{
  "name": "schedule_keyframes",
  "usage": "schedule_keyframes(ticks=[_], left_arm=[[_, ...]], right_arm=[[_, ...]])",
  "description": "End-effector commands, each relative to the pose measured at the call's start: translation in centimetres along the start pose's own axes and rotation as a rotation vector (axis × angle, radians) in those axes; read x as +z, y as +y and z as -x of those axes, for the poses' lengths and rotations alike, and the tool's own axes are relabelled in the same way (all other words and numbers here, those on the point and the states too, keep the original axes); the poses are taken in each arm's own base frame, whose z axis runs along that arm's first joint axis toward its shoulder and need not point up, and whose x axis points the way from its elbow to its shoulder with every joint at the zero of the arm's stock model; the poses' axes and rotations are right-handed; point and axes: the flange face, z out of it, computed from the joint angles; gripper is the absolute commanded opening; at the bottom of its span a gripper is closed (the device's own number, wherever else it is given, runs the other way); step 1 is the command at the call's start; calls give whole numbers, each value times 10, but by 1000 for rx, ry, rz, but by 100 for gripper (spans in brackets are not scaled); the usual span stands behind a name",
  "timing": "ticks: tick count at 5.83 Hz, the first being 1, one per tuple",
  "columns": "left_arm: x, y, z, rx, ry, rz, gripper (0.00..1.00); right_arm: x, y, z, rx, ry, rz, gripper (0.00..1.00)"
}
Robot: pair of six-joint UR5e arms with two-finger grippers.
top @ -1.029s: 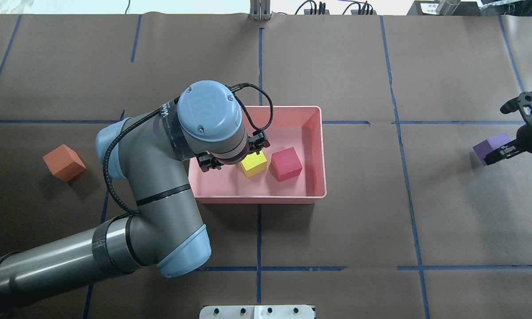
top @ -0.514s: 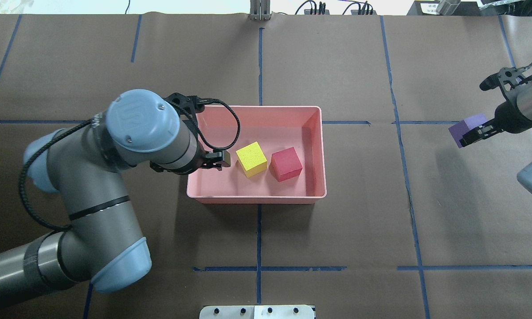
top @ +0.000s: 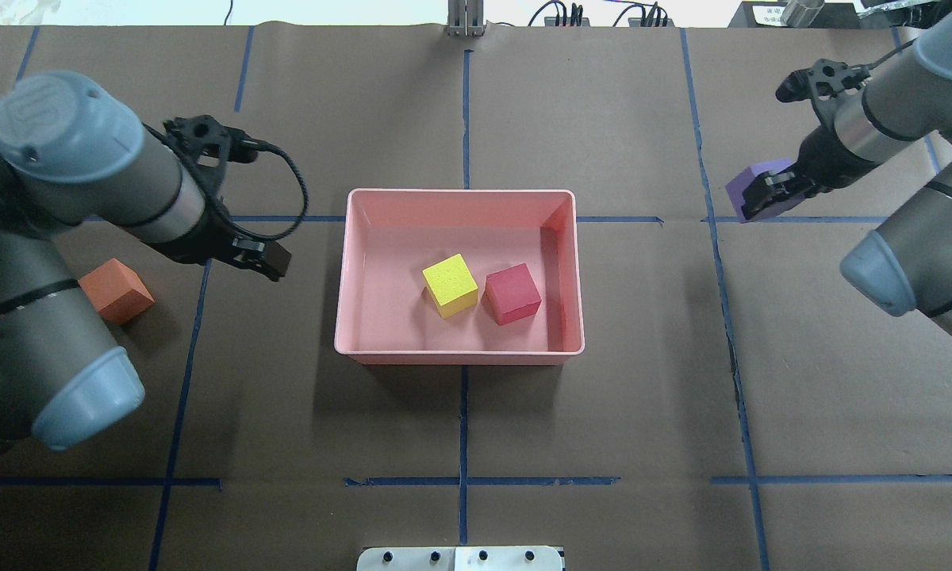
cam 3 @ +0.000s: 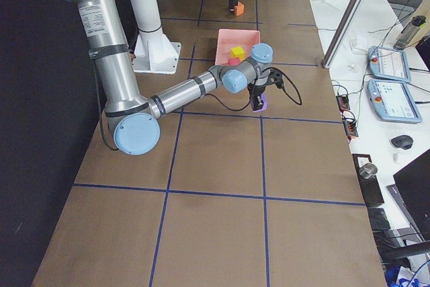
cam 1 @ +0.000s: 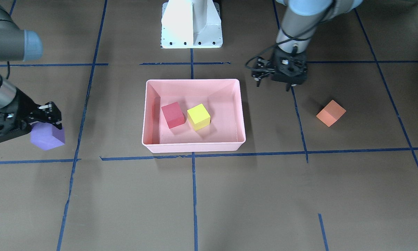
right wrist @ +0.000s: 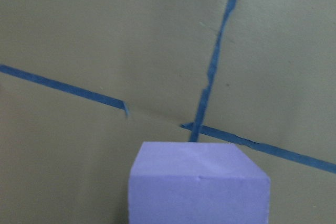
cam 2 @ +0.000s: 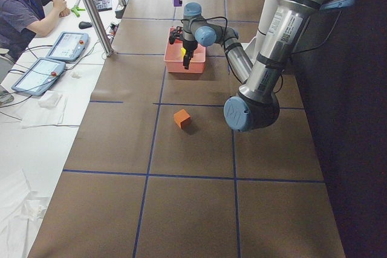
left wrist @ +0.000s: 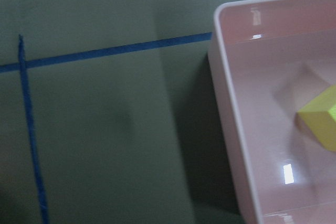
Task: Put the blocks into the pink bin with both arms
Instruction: 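Carry the purple cube toward the bin while the left gripper moves toward the orange cube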
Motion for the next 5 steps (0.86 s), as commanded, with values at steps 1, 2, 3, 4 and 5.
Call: schedule_keyframes(ticks=[1,2,3,4,5], left_arm=[[-15,-4,105,98,-24,26,100],[-25,-2,152,157,-13,42,100],[-25,11,194,184,4,71,100],[-24,11,211,187,-4,76,100],[-20,18,219,196,-8,85,100]], right_arm=[[-3,-21,99,62,-39,20,35],[0,-22,143,87,-51,14,35],[9,-19,198,124,-40,3,35],[12,-16,257,133,-7,-7,36],[11,-9,306,145,17,1,36]])
